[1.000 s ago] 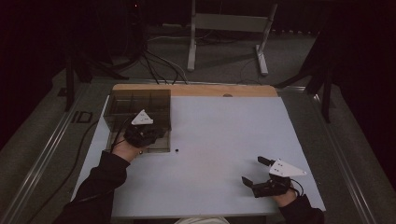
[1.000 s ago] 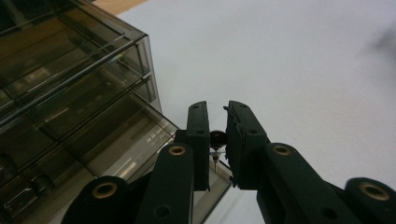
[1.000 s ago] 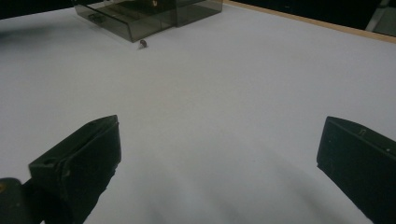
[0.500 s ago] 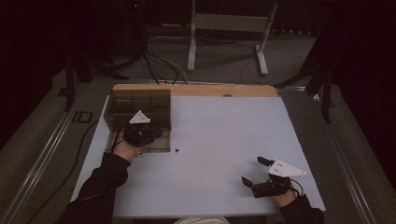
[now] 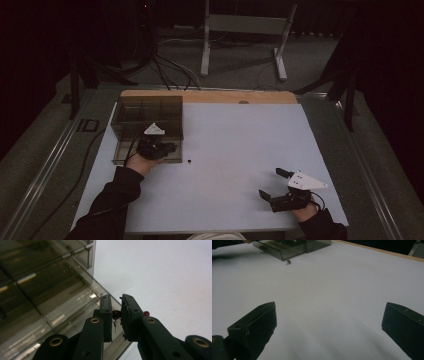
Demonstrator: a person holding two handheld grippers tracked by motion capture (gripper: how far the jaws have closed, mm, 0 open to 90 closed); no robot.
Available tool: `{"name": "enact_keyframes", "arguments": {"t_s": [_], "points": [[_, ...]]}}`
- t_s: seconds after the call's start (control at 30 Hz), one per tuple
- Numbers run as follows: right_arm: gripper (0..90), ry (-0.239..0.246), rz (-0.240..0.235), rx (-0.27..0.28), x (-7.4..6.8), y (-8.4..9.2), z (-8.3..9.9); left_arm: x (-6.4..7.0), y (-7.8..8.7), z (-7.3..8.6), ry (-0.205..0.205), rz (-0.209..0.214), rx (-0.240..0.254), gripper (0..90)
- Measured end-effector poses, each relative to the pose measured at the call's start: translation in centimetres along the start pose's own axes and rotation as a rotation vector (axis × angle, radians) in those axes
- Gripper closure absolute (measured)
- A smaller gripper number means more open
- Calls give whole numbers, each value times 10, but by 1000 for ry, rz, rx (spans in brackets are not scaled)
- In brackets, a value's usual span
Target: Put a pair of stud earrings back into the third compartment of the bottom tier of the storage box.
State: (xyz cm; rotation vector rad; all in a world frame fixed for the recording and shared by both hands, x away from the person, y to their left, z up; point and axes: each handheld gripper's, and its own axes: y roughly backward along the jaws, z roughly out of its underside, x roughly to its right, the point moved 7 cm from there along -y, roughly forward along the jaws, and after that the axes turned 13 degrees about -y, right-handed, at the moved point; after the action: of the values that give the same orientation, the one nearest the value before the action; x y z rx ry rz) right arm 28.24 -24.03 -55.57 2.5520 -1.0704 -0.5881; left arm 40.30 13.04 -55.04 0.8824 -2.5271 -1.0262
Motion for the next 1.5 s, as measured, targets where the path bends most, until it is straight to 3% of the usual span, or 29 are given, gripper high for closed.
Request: {"name": "enact_keyframes", "arguments": {"t_s": [0.23,0.53,0.6,0.77,1.07,1.5], "points": [[1,0,0,-4,0,0,0,1,-3,8,19,-14,-39,812],[1,-4,-1,-6,0,-1,0,-1,-1,4,24,-36,-11,809],[1,-1,-1,-11,0,-1,1,-1,0,2,12,-44,2,736],[1,-1,-2,-11,0,0,1,-1,7,-4,28,-71,39,614],[1,3,-5,-17,-1,-1,2,32,10,-20,-5,5,81,506],[1,0,-6,-17,-1,-1,2,60,-4,-25,-69,55,77,539]]}}
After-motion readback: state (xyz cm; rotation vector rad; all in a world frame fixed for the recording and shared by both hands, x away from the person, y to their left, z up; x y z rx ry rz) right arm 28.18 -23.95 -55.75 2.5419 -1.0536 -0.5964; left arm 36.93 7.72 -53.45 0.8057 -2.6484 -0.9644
